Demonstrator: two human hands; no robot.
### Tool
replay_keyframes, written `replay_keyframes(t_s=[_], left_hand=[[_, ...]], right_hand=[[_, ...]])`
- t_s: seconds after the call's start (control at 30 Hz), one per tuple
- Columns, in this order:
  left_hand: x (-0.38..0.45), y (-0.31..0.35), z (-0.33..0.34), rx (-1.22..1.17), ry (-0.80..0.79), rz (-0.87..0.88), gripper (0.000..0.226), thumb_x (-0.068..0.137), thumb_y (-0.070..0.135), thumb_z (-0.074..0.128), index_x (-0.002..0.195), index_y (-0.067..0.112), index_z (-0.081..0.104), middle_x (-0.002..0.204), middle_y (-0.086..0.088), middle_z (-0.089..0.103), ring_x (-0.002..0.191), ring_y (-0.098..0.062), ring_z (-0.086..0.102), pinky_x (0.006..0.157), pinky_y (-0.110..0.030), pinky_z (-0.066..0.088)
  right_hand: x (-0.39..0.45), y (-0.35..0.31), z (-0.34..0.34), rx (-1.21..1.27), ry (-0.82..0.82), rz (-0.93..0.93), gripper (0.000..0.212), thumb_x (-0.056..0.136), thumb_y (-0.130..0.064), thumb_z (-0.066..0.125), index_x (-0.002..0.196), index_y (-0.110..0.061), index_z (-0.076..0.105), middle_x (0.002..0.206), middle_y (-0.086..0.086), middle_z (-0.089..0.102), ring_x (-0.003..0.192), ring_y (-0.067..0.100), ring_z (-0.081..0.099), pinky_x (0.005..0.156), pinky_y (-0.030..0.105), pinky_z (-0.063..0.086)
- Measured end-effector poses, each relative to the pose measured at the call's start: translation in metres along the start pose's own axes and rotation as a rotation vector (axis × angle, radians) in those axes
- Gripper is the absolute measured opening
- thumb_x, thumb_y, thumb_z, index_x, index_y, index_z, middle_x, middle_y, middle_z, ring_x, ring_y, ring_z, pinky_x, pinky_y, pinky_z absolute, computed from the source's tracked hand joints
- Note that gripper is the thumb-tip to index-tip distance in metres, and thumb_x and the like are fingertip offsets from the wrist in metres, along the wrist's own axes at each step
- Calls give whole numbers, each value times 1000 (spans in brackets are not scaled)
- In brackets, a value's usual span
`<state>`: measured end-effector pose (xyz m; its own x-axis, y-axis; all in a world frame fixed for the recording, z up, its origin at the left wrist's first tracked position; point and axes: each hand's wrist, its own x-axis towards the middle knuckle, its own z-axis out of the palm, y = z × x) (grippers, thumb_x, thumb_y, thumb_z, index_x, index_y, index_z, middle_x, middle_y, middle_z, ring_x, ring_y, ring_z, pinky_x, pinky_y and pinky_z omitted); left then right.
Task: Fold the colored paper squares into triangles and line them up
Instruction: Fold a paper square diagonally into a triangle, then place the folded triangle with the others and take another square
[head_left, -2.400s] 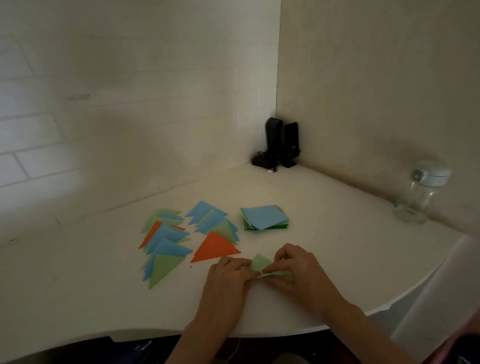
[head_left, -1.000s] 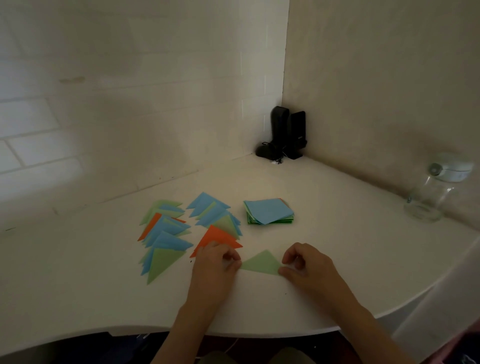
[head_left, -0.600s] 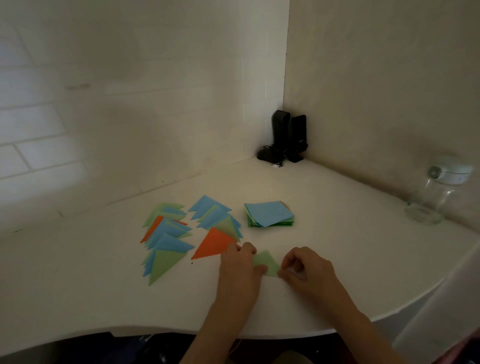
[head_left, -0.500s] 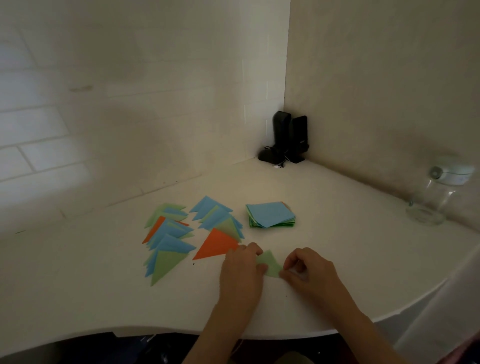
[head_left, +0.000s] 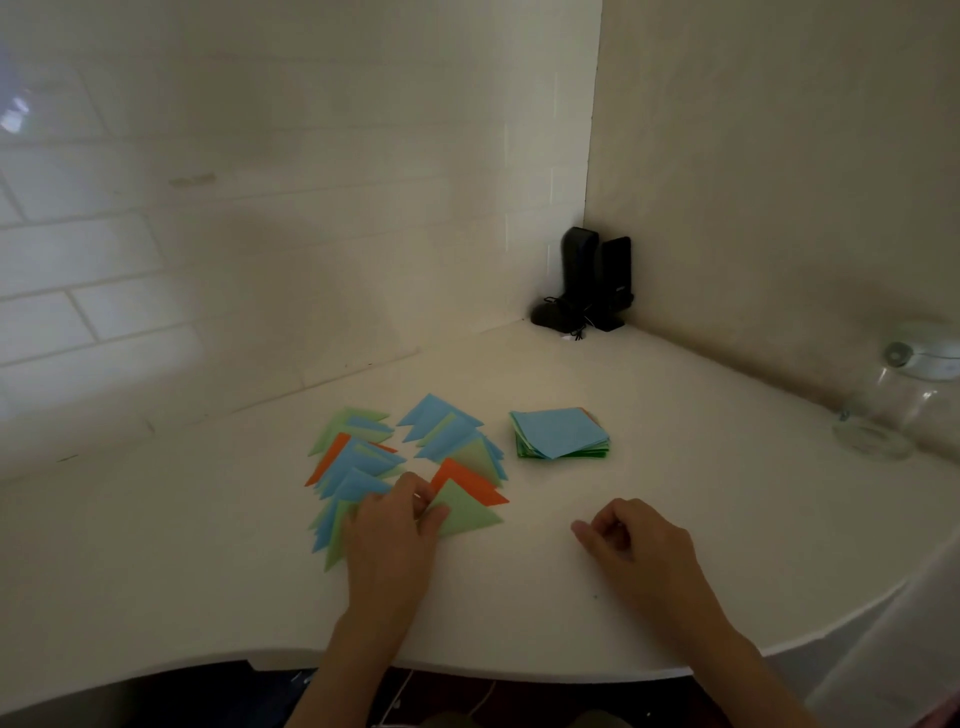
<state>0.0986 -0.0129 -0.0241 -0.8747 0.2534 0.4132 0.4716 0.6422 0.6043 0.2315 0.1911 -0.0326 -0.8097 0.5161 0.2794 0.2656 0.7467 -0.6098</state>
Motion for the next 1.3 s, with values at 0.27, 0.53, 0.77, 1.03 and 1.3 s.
replay_keyframes(t_s=[0.27, 0.53, 0.77, 1.03, 1.3], left_hand=[[12, -7, 10, 105, -20, 20, 21, 70, 22, 80, 77, 18, 61, 82, 0, 56, 82, -23, 48, 71, -32, 35], [20, -6, 9, -9, -77, 20, 31, 65, 12, 81, 78, 16, 52, 67, 14, 46, 76, -22, 50, 65, -31, 37], [29, 3, 9, -10, -196, -45, 37, 72, 5, 71, 92, 19, 44, 88, -2, 61, 83, -19, 55, 73, -36, 46], [41, 11, 7, -6, -310, -155, 45, 75, -1, 67, 110, 19, 46, 86, -2, 59, 81, -18, 58, 72, -33, 49], [35, 5, 10, -170, -275, -189, 43, 73, -5, 65, 102, 24, 50, 81, 6, 58, 69, -6, 54, 65, -21, 46]], right_hand=[[28, -34, 37, 26, -41, -202, 16, 87, -30, 57, 98, -22, 67, 94, -6, 63, 85, 14, 60, 79, 29, 47], [64, -60, 74, -82, -54, -260, 39, 88, -29, 38, 106, -17, 70, 111, 10, 63, 98, 30, 58, 85, 41, 47], [76, -57, 73, -168, -154, -268, 38, 92, -34, 37, 116, -23, 65, 127, -3, 56, 115, 22, 47, 94, 36, 37], [78, -46, 70, -138, -224, -310, 34, 96, -37, 46, 128, -29, 55, 138, -8, 46, 125, 16, 37, 100, 33, 33], [69, -49, 73, -8, -99, -303, 30, 85, -43, 53, 106, -28, 68, 128, 0, 52, 115, 21, 47, 91, 37, 39]])
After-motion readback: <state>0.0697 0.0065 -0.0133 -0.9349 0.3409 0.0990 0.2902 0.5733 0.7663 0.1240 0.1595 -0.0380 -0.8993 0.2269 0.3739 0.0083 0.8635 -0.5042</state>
